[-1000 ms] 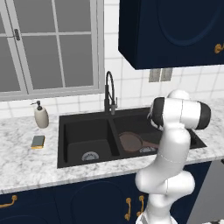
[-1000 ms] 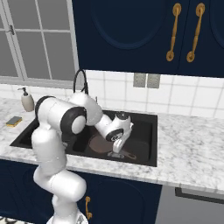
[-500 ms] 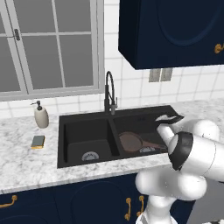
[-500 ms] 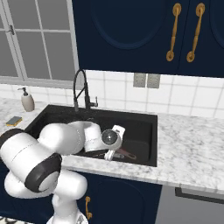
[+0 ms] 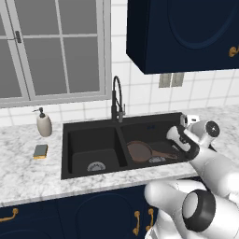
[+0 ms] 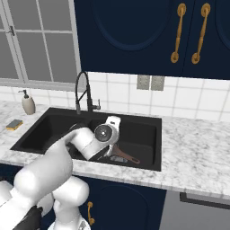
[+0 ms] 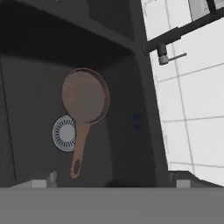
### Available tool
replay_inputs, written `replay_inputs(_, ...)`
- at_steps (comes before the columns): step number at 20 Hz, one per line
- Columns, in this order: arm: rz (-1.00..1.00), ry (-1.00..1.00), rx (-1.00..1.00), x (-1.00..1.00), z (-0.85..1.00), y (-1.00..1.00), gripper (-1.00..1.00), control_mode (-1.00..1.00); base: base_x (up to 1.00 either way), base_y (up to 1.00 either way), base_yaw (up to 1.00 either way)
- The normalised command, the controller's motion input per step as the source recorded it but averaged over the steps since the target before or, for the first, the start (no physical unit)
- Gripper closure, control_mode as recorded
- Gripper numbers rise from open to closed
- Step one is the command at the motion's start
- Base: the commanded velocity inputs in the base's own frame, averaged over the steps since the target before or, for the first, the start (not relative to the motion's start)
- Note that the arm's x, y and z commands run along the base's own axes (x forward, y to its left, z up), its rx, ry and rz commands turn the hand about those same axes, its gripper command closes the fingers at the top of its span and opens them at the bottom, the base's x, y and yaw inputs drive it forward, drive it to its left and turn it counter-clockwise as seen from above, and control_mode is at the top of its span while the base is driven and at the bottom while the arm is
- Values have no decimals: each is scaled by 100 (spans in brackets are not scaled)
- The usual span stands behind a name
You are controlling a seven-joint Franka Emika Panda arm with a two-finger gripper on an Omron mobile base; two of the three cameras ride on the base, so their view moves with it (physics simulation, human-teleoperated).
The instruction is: Pick the pan and sponge and place them into the sink. Then turn on the water.
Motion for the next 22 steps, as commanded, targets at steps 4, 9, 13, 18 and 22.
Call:
replay_inputs(4, 9, 0, -15, -41, 100, 36, -100, -100, 0, 0, 0)
replay_inputs(9, 7, -7, -22, -58, 92, 67, -100, -100, 0, 0, 0)
replay_inputs(13, 17, -2, -24, -36, 60, 90, -100, -100, 0, 0, 0)
replay_inputs(18, 28, 3, -23, -9, 43, 87, -100, -100, 0, 0, 0)
replay_inputs(22, 35, 11, -19, -8, 36, 79, -100, -100, 0, 0, 0)
